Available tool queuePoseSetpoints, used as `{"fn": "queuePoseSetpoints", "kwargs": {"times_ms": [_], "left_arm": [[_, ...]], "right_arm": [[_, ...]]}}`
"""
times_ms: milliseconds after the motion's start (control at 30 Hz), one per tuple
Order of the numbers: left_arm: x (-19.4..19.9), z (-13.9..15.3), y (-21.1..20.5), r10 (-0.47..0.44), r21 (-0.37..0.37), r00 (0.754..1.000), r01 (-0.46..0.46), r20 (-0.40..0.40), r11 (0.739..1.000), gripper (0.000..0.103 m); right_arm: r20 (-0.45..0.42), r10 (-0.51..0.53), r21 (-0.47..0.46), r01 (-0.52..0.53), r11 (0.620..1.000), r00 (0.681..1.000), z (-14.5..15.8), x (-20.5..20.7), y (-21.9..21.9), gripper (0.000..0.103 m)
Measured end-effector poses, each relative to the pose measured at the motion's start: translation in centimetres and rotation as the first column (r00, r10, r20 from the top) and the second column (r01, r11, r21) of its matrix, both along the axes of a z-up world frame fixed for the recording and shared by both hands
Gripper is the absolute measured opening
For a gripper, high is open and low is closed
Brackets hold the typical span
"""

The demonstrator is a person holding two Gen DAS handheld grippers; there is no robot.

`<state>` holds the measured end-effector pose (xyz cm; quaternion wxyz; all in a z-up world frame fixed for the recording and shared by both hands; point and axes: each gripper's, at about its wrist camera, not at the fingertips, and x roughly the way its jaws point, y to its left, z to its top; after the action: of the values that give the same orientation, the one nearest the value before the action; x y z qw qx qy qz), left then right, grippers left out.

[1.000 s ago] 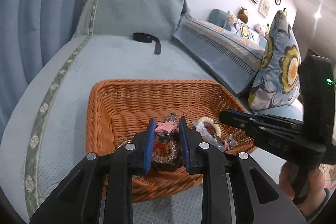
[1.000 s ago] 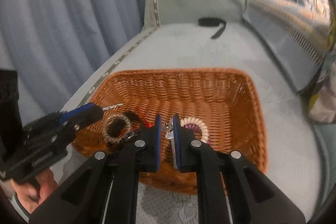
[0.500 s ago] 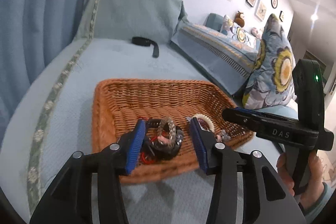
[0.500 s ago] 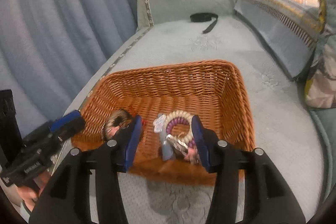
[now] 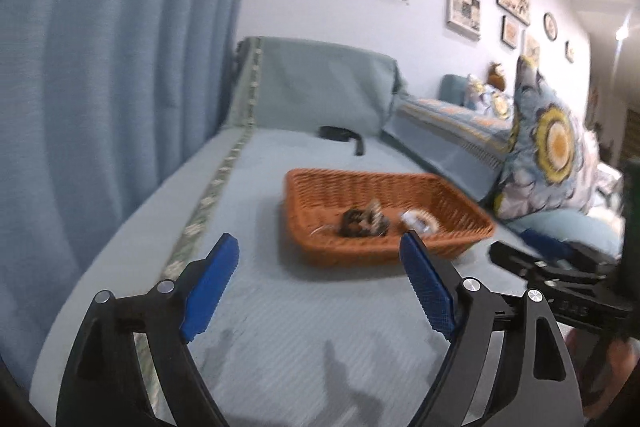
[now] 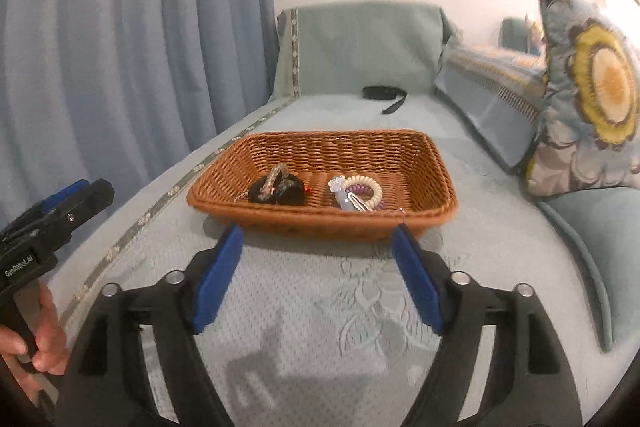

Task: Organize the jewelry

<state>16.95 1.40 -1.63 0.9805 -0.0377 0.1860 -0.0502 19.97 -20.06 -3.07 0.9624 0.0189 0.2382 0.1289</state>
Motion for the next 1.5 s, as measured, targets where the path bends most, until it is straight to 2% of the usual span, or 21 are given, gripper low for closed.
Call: {"fn": "queuePoseSetpoints", "kwargs": {"times_ms": [233, 367, 700, 1500], "left_arm": [[-1.6, -2.6, -0.4, 0.102, 0.034, 0.994, -0.104, 0.040, 0.994, 0.084], [-1.9, -2.6, 0.0, 0.141, 0.036, 0.989, -0.143, 0.052, 0.989, 0.091], [-2.0, -2.8, -0.4, 0.148, 0.055, 0.987, -0.151, 0.062, 0.987, 0.092], [-2.1, -2.8, -0.7, 0.147, 0.062, 0.987, -0.151, 0.069, 0.987, 0.094]], "right_arm": [[0.105, -0.062, -0.004, 0.063, 0.998, 0.992, -1.6, -3.2, 0.5, 0.081], [0.142, -0.095, 0.008, 0.095, 0.995, 0.985, -1.8, -3.8, 0.2, 0.088], [0.098, -0.120, 0.054, 0.115, 0.992, 0.988, -2.3, -3.0, -1.0, 0.092], [0.105, -0.114, 0.034, 0.111, 0.993, 0.988, -2.4, -3.1, -0.6, 0.095]]}}
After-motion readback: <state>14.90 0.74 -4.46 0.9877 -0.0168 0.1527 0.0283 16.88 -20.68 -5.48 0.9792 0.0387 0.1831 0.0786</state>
